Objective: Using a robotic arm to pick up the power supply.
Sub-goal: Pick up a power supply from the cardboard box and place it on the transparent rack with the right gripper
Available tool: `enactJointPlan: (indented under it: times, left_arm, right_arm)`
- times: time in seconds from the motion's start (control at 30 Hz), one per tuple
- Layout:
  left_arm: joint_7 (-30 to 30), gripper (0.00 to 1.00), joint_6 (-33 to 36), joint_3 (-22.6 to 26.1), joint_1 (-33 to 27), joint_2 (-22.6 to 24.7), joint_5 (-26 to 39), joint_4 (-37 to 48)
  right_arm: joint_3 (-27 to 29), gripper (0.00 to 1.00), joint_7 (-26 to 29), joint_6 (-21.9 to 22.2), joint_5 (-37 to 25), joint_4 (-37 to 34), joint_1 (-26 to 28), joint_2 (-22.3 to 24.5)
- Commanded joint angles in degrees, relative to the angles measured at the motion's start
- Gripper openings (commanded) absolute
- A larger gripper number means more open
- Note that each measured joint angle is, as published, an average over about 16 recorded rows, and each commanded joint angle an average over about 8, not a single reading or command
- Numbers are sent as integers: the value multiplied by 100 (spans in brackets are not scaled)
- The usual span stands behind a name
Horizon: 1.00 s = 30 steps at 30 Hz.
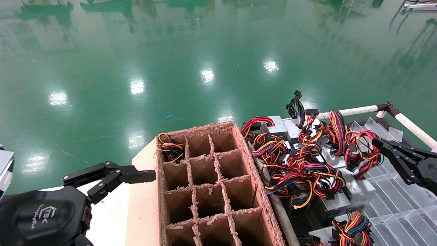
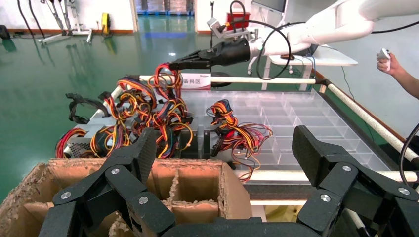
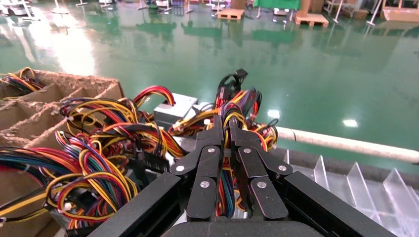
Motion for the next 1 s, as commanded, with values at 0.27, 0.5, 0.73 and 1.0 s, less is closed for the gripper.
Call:
enactJointPlan:
  times: [0.27, 0.5, 0.73, 1.0]
  left_arm:
    - [0, 100, 0, 0, 0, 0, 0, 0]
    - [0, 100, -1, 1, 0, 0, -1, 0]
    - [1, 100, -2, 1, 1, -1, -2, 1]
    - [1, 100, -2, 1, 1, -1, -2, 1]
  right_arm:
    - [-11, 0, -51, -137, -18, -241, 8, -79]
    - [12, 54, -62, -231, 16, -342, -18, -70]
    - [8, 100, -69, -288, 5, -368, -11, -67]
    - [16, 100, -69, -291, 27, -360, -14, -63]
